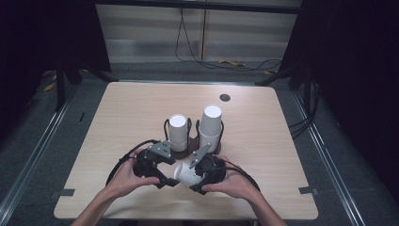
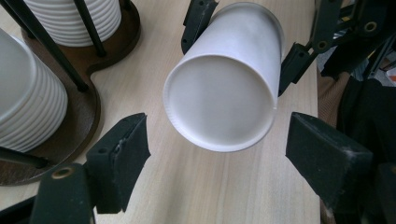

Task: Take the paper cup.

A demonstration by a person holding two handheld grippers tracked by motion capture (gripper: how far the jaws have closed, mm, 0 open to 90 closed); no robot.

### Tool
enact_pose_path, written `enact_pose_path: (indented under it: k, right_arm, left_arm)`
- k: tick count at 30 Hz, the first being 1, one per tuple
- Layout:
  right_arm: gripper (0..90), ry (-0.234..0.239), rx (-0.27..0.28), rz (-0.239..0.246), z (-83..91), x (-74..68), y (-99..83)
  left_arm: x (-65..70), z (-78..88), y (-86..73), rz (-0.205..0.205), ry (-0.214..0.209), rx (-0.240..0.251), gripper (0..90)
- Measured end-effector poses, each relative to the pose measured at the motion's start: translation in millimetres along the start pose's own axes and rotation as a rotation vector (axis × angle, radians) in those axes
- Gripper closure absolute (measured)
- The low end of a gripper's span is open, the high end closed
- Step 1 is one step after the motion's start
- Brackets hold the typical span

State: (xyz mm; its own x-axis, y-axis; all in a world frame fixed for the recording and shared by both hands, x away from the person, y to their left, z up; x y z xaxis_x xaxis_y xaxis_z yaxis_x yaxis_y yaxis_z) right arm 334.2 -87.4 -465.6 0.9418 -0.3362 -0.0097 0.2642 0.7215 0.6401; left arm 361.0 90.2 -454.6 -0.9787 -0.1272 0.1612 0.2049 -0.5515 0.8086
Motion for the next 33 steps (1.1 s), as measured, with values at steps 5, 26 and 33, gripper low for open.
enact_pose_path:
  k: [5, 26, 33]
  right_arm:
    - [28.6, 0.001, -0.024, 0.024, -2.9, -2.6, 1.9]
    - [28.5, 0.026, -0.094, 0.102, -9.5, -13.5, 11.0]
    - [28.5, 0.035, -0.077, 0.096, -9.2, -16.0, 13.2]
  left_arm:
    - [2.0, -1.1, 0.0, -0.004, -0.008, -0.001, 19.4]
    - [5.5, -7.5, -0.3, -0.012, -0.078, -0.031, 24.5]
    - [6.6, -10.2, -1.2, -0.017, -0.093, -0.032, 27.8]
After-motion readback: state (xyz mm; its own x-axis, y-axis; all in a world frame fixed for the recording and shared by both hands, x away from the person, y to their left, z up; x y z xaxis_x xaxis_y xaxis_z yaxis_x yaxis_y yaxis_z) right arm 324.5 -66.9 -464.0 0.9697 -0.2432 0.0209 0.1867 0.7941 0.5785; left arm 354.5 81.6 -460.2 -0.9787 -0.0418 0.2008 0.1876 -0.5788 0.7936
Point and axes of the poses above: each handheld gripper's, and its own axes: z roughly backward along the jaws, y roughly out of its top, x roughly to its right, the point moved 3 cm from there along -z, roughly forward along the jaws, and after that the axes turned 12 degrees about x, right-handed, at the moved point
